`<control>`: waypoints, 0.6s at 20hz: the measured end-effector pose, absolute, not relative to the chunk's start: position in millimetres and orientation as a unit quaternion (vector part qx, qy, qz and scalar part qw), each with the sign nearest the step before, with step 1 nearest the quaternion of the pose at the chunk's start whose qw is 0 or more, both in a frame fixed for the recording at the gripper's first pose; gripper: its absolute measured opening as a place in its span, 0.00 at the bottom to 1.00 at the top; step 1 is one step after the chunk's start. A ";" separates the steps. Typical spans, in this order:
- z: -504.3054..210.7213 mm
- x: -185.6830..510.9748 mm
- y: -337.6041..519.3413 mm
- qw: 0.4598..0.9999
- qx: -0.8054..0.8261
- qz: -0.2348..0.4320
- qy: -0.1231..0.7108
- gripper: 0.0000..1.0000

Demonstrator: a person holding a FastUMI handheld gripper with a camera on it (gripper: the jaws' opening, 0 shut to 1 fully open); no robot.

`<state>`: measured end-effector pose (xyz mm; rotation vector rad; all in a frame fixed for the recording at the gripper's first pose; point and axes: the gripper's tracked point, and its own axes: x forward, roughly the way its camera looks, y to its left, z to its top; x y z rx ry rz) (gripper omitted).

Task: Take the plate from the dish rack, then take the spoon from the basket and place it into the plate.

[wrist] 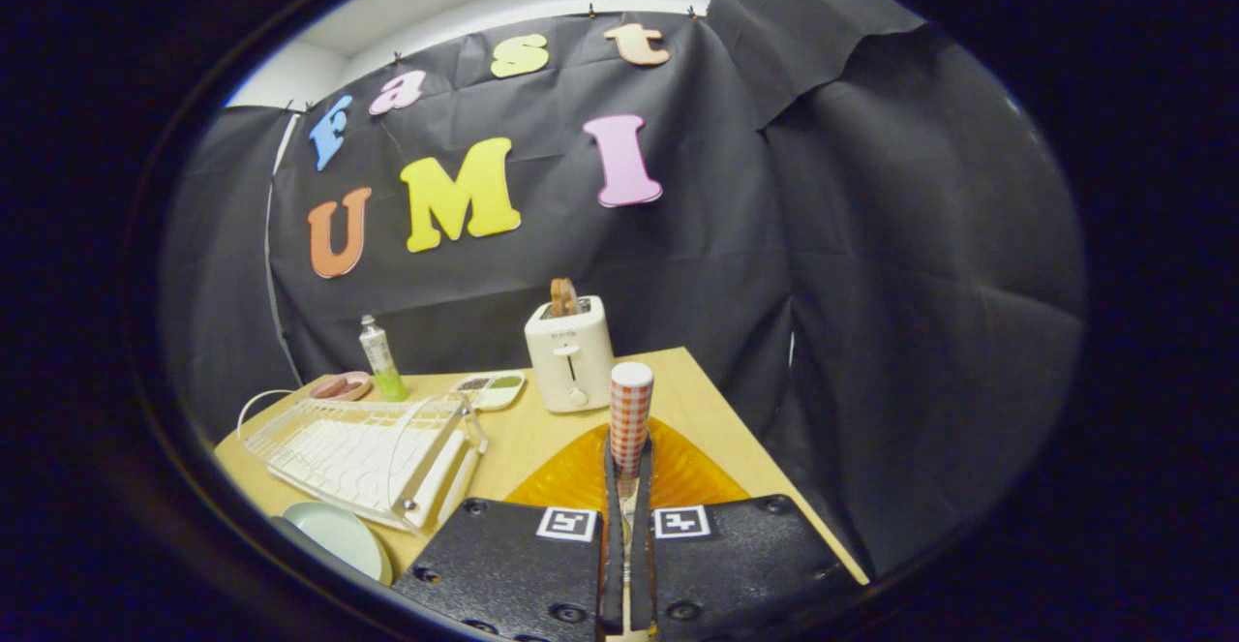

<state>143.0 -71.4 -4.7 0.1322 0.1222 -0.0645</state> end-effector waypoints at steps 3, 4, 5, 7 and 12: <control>25.6 122.3 -61.2 0.998 0.039 -0.047 0.028 0.08; 33.9 115.4 -55.8 0.998 0.025 -0.054 0.019 0.08; 42.3 108.3 -49.0 0.998 0.015 -0.056 0.011 0.08; 56.3 92.2 -30.0 0.998 0.011 -0.058 -0.002 0.08; 68.6 49.3 38.9 0.998 0.046 -0.043 -0.017 0.08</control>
